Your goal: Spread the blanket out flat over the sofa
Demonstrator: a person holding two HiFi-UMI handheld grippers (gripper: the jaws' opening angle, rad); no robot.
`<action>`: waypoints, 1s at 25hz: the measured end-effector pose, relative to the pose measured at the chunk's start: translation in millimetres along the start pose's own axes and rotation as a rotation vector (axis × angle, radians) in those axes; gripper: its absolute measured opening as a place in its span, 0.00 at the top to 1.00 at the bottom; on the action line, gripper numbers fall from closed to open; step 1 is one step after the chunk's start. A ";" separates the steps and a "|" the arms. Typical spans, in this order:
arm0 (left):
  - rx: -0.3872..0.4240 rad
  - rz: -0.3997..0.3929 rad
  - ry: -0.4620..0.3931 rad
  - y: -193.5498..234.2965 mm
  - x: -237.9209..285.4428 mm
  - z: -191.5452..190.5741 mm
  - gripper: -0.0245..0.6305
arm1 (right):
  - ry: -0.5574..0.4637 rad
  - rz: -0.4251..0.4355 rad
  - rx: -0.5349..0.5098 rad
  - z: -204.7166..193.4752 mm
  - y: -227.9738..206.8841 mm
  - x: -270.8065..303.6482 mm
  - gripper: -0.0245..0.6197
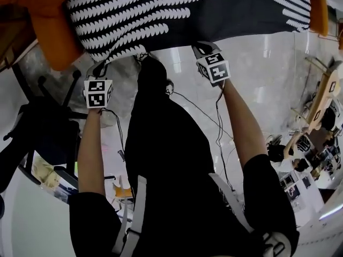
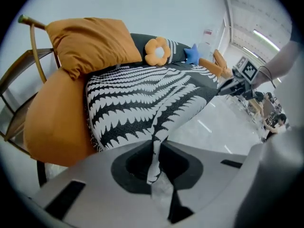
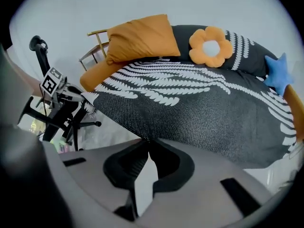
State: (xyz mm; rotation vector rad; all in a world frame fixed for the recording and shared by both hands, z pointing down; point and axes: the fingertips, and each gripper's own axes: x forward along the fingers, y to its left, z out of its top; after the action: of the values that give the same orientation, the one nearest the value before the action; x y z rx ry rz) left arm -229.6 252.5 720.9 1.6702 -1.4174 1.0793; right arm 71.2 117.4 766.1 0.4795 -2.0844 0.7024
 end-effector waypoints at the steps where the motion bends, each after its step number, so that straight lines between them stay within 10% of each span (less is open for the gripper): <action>1: 0.008 0.005 -0.004 -3.5 -2.8 -1.2 0.88 | -0.008 -0.009 0.010 -4.4 1.1 -3.3 0.91; 12: -0.094 0.037 -0.027 -4.7 1.2 -16.9 0.87 | -0.051 -0.123 0.004 -15.7 0.7 0.5 0.87; 17: -0.251 -0.002 0.040 -11.2 5.9 -53.2 0.50 | -0.030 -0.100 0.052 -29.6 5.4 8.0 0.50; 25: -0.390 -0.011 -0.010 -11.2 -6.2 -38.2 0.50 | -0.095 -0.101 0.234 -7.4 2.0 -2.4 0.55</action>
State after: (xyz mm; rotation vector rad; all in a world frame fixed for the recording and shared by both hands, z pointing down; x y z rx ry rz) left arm -225.0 291.0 731.5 1.4002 -1.5100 0.7294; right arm 75.9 123.9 767.0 0.7557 -2.0590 0.8829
